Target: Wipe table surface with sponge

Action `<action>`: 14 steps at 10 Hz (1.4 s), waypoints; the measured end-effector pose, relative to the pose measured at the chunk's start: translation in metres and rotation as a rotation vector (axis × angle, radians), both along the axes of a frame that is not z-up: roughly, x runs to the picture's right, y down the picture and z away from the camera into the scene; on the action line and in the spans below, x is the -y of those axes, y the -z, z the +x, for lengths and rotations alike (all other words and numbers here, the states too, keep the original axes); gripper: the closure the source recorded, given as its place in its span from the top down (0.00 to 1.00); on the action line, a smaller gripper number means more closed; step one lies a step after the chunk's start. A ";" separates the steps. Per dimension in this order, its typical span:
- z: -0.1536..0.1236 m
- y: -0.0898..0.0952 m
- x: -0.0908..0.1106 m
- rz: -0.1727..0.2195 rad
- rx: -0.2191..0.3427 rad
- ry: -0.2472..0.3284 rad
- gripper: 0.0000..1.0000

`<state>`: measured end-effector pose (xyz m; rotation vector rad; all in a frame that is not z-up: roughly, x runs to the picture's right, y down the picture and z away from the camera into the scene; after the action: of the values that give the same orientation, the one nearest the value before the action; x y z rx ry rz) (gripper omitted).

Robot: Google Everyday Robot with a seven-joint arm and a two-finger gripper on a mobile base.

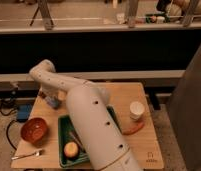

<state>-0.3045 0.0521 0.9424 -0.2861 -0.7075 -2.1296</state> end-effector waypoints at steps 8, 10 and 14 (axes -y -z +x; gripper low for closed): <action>0.001 0.049 -0.061 -0.086 0.122 0.068 0.08; 0.022 0.053 -0.068 -0.096 0.102 0.060 0.08; 0.056 0.050 -0.065 -0.096 0.042 -0.001 0.08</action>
<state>-0.2487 0.1174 0.8921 -0.2936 -0.8351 -2.1099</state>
